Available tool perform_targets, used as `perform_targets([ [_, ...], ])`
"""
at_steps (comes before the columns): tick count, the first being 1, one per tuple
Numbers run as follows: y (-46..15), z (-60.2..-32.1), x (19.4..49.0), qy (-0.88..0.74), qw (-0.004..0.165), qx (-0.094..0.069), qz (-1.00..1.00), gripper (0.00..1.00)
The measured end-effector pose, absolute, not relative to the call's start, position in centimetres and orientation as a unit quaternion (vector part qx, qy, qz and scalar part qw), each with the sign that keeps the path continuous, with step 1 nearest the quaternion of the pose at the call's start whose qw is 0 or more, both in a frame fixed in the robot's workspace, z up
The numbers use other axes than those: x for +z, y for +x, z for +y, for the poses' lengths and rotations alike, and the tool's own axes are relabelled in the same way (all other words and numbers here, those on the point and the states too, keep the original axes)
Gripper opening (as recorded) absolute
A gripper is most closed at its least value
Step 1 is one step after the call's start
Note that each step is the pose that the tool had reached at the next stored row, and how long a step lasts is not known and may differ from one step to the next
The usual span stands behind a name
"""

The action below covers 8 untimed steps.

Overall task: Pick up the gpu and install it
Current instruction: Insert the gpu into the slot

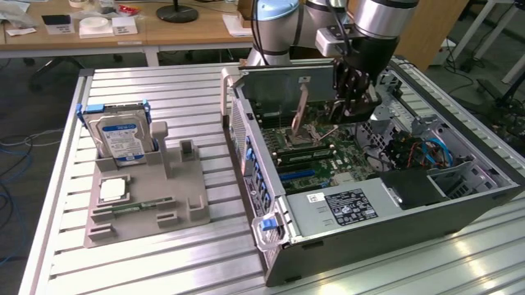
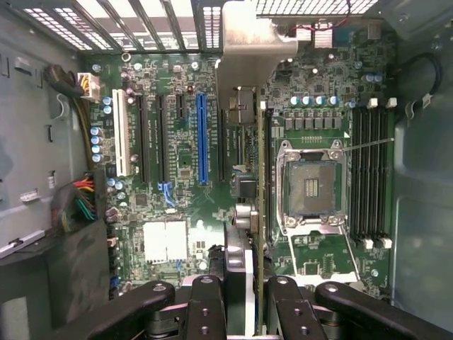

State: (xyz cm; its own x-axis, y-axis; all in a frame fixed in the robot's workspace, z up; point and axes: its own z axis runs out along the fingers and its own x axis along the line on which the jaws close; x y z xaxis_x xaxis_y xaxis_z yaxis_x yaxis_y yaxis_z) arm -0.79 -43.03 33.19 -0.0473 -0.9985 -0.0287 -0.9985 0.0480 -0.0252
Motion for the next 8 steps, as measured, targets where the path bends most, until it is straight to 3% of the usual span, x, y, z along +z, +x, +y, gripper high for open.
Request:
perform_targets([
  [8,-0.79,-43.04,32.86,-0.69,0.019,0.001,0.724,0.28],
])
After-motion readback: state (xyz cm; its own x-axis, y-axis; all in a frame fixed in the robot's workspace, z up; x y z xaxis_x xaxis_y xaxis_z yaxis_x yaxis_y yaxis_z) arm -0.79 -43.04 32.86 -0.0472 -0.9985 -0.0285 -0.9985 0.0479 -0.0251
